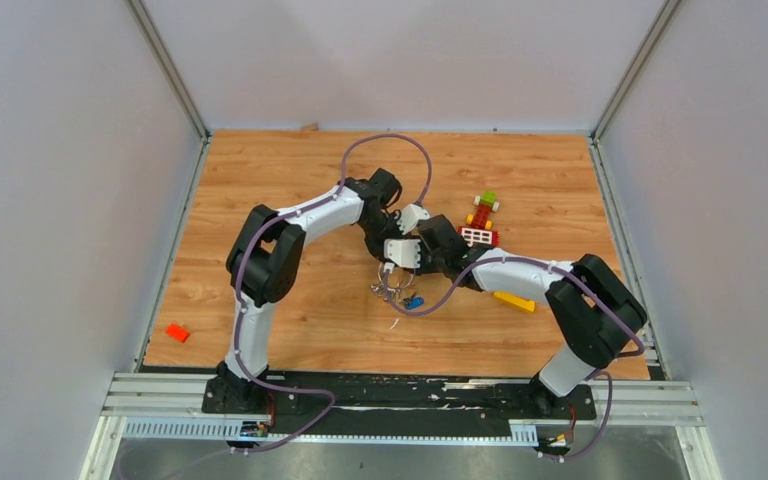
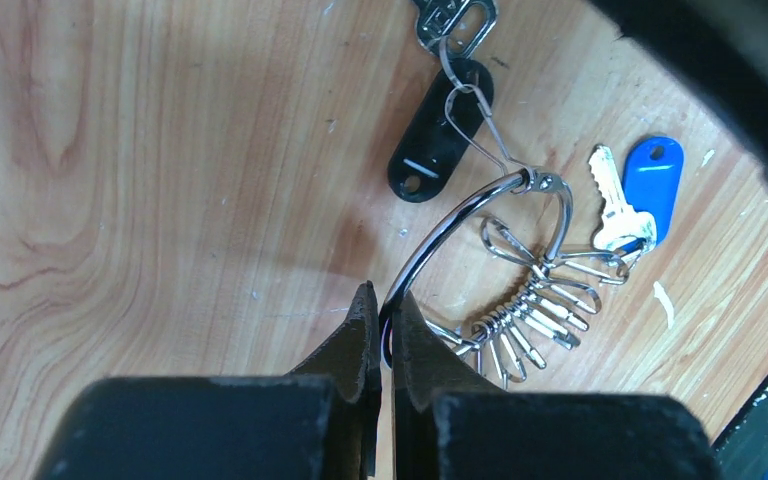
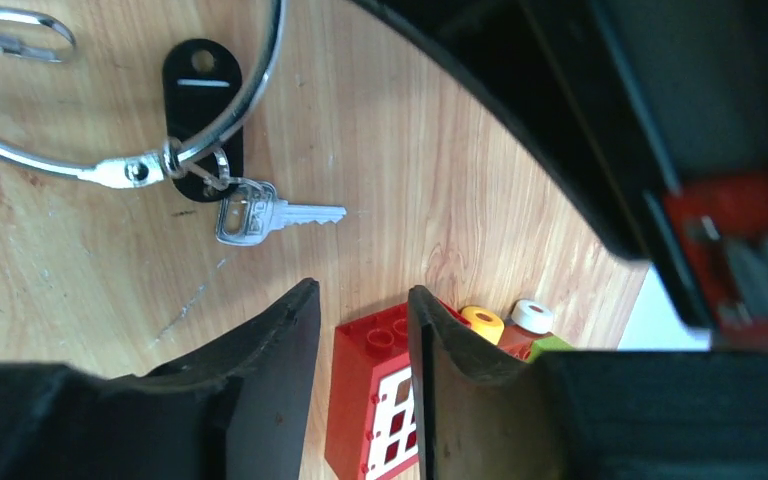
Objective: Put the keys on the keyring
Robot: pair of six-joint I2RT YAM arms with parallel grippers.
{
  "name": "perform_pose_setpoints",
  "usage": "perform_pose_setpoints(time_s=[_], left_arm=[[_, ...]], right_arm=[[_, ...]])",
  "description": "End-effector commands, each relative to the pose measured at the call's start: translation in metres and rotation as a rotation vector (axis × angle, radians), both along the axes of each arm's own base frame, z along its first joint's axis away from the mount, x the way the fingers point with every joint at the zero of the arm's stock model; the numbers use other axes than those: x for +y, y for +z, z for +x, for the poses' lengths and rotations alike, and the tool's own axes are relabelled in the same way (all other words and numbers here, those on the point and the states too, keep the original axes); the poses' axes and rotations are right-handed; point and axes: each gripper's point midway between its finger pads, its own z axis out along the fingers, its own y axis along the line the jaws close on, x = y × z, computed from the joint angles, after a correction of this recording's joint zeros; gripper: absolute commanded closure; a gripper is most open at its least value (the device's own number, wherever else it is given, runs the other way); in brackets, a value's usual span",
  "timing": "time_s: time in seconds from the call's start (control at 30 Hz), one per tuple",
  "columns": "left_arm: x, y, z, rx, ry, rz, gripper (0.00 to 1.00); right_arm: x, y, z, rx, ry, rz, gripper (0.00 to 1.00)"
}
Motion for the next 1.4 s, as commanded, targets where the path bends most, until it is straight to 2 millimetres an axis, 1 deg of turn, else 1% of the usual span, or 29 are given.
perform_pose_setpoints(time_s=[0.0,0.17,0.27,0.37,0.5,0.7,0.93,1.07,1.17,1.27,1.37], left_arm=[[0.007,-0.004,0.007,0.011,0.012,0.029,1.00],[0.019,-0.010,0.012,0.028,0.046,0.059,0.99],[0.025,-0.011,0.018,0.028,0.074,0.070,0.99],[0.027,-0.013,0.024,0.026,0.088,0.087,0.98],[0.034,-0.019,0.033,0.020,0.099,0.140,0.98],[0.047,-0.022,0.046,0.000,0.121,0.199,0.95],[0.060,-0.027,0.056,-0.007,0.149,0.240,0.88],[0.067,-0.028,0.062,-0.023,0.168,0.260,0.79],[0.071,-0.025,0.066,-0.033,0.189,0.260,0.68],[0.075,-0.018,0.070,-0.057,0.205,0.252,0.51],[0.077,-0.006,0.072,-0.086,0.216,0.233,0.34]], right_arm=[[0.001,0.036,0.006,-0.031,-0.043,0.097,0.60],[-0.013,0.060,-0.003,-0.042,-0.075,0.162,0.53],[-0.023,0.069,-0.009,-0.045,-0.094,0.196,0.48],[-0.032,0.077,-0.014,-0.056,-0.110,0.214,0.46],[-0.043,0.082,-0.019,-0.053,-0.134,0.219,0.44],[-0.056,0.087,-0.025,-0.057,-0.165,0.236,0.42],[-0.064,0.092,-0.031,-0.048,-0.192,0.270,0.39],[-0.067,0.099,-0.036,-0.049,-0.202,0.292,0.36],[-0.069,0.106,-0.040,-0.045,-0.212,0.310,0.32],[-0.071,0.112,-0.044,-0.043,-0.222,0.327,0.28],[-0.074,0.116,-0.048,-0.034,-0.243,0.341,0.24]])
